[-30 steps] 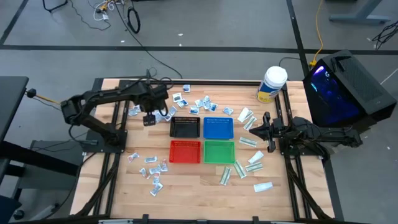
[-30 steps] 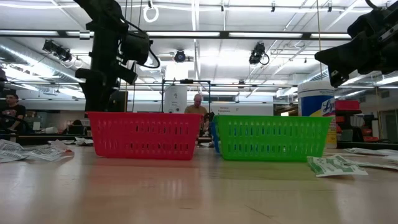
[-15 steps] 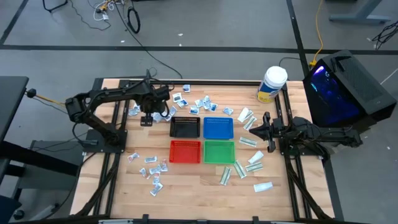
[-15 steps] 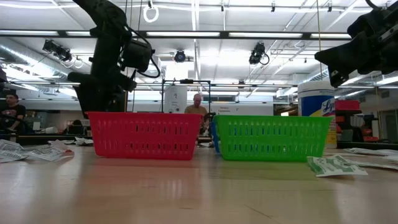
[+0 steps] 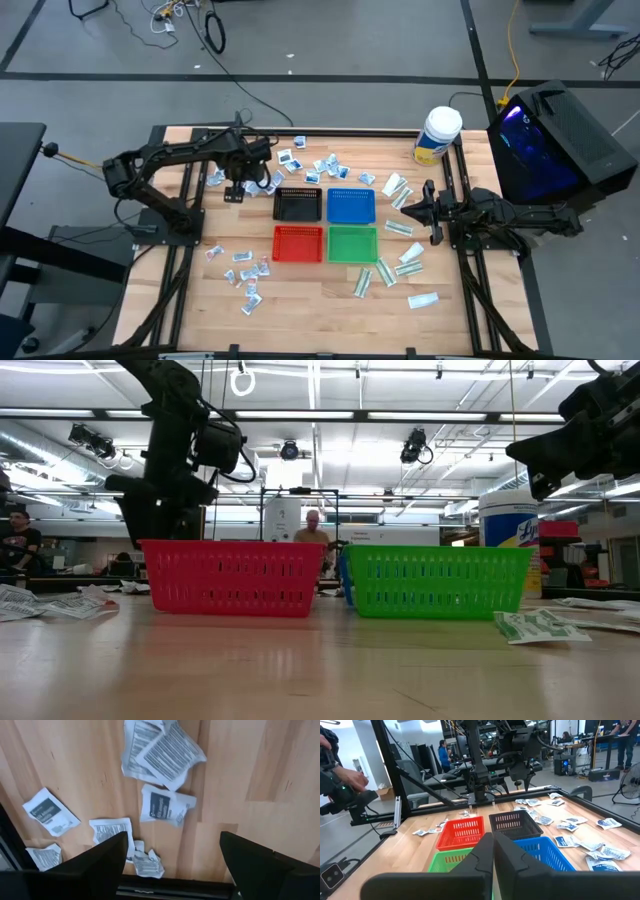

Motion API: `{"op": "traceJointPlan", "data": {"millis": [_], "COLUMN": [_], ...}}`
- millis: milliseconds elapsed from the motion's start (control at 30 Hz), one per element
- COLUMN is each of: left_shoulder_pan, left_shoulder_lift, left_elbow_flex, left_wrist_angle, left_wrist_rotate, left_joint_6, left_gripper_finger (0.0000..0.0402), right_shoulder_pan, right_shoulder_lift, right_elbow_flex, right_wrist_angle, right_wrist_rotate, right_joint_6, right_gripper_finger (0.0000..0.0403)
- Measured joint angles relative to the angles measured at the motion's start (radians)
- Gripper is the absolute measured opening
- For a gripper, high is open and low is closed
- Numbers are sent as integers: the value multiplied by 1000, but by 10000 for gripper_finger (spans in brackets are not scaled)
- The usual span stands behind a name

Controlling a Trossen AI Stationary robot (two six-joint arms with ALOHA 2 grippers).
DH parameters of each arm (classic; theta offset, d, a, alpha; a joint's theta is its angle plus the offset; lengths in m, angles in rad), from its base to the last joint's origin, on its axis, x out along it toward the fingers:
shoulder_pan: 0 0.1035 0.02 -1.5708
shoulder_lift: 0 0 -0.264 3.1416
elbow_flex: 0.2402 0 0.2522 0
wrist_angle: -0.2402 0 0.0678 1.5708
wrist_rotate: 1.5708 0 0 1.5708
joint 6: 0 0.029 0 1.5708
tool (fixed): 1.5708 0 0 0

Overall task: Pick & Place First Aid Supplies
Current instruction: Put the gray towelette pack into the black bin

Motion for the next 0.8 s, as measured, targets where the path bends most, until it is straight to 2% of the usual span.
{"op": "traceJointPlan", "data": {"millis": [267,433,567,800], "left_shoulder_pan": [0,0,17,60], "left_shoulder_lift": [-102,-110,-110,-108], "left_elbow_flex": [-71,-87,-88,-88], "left_wrist_angle": [59,95,104,144], "left_wrist_rotate": [3,9,75,88], "left_joint_6": [11,8,1,87], "left_gripper_finger": [326,326,326,326], "right_shoulder_pan": [0,0,0,0], "right_shoulder_lift": [0,0,0,0], "right_elbow_flex": [0,0,0,0], "right_wrist_angle": [0,0,0,0], "right_wrist_rotate": [0,0,0,0], "right_joint_6": [0,0,0,0], "right_gripper_finger": [18,18,18,18]}}
